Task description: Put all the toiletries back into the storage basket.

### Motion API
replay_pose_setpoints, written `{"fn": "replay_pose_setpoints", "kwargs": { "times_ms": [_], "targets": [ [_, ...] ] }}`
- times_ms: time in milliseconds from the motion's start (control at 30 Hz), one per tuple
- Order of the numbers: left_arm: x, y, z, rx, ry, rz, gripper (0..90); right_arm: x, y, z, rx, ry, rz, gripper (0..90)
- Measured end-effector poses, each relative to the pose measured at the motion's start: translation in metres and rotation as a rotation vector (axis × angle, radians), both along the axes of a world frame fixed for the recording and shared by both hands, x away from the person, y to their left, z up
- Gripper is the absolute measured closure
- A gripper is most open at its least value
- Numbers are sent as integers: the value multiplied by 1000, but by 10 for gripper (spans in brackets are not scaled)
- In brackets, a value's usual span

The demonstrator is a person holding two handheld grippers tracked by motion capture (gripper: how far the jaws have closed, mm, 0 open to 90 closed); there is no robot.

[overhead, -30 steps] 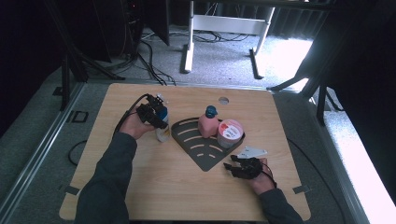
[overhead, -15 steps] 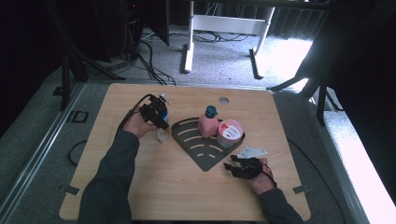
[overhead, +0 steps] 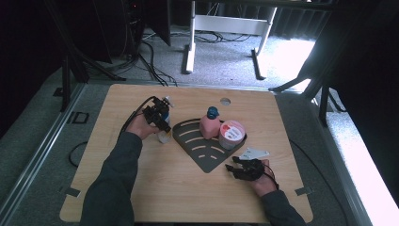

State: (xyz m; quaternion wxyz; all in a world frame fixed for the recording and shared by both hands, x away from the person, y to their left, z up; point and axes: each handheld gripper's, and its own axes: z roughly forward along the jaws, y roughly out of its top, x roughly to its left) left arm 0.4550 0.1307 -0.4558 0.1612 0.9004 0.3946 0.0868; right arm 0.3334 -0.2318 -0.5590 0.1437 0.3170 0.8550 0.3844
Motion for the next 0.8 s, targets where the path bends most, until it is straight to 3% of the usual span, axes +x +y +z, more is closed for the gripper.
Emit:
{"fn": "replay_pose_setpoints", "kwargs": {
  "times_ms": [800],
  "targets": [
    [-1,-1,0,17,9,-13,533,0,0,0,0,0,0,514]
  ]
}}
